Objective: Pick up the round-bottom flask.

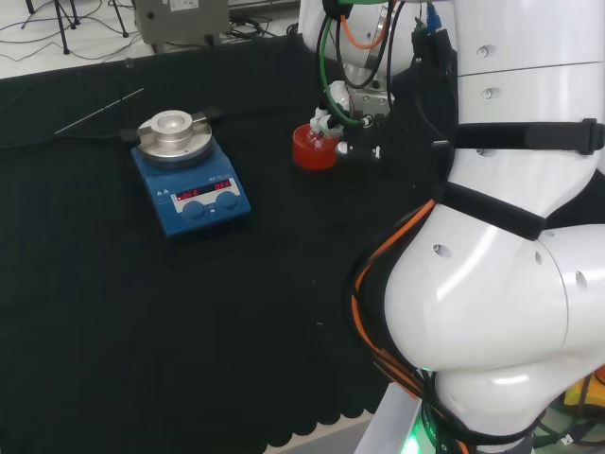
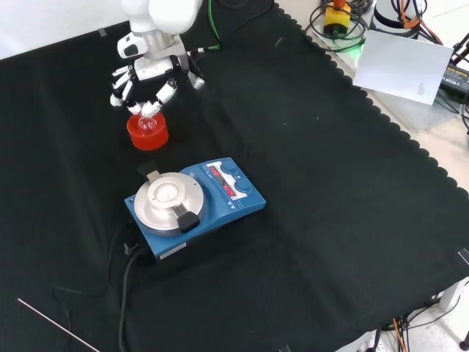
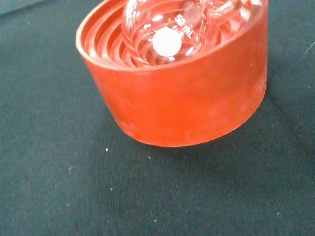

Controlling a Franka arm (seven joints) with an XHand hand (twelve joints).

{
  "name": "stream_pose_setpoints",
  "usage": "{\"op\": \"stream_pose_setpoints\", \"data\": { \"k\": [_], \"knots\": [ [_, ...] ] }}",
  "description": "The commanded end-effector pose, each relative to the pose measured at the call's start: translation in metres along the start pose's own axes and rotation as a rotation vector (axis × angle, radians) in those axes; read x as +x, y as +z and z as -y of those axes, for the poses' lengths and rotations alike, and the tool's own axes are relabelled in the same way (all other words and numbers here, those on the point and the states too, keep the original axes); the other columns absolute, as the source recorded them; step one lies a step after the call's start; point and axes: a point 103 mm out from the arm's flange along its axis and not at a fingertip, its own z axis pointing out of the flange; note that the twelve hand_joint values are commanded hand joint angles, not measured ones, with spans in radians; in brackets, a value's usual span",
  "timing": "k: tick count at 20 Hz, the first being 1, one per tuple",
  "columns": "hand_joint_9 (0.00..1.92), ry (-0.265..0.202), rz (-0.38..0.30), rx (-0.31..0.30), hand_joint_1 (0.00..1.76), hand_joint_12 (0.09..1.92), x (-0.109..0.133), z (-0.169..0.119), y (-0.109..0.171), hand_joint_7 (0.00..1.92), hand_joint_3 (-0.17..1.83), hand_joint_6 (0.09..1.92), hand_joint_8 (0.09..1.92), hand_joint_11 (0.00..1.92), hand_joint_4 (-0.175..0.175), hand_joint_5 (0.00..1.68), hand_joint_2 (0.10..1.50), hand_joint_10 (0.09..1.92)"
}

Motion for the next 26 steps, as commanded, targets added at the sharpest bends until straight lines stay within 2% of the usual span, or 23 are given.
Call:
{"op": "stream_pose_setpoints", "data": {
  "k": [1, 5, 10, 17, 26],
  "knots": [
    [0.43, 0.002, -0.003, 0.02, 0.89, 1.35, -0.003, 0.0, 0.0, 0.32, 0.04, 0.91, 0.7, 0.06, -0.086, 0.61, 1.06, 0.72],
    [0.4, -0.007, 0.005, 0.038, 0.84, 1.35, -0.01, 0.003, -0.001, 0.28, 0.03, 0.83, 0.69, 0.03, -0.09, 0.47, 1.02, 0.72],
    [0.38, -0.004, 0.013, 0.045, 0.82, 1.36, -0.023, 0.009, -0.007, 0.26, 0.03, 0.75, 0.71, 0.0, -0.091, 0.41, 0.98, 0.74],
    [0.37, 0.01, 0.032, 0.068, 0.87, 1.36, -0.04, 0.014, -0.008, 0.25, 0.04, 0.74, 0.71, 0.0, -0.089, 0.45, 0.96, 0.74],
    [0.36, 0.021, 0.044, 0.094, 0.89, 1.36, -0.042, 0.011, 0.004, 0.25, 0.05, 0.76, 0.71, 0.0, -0.081, 0.51, 0.96, 0.74]
  ]
}}
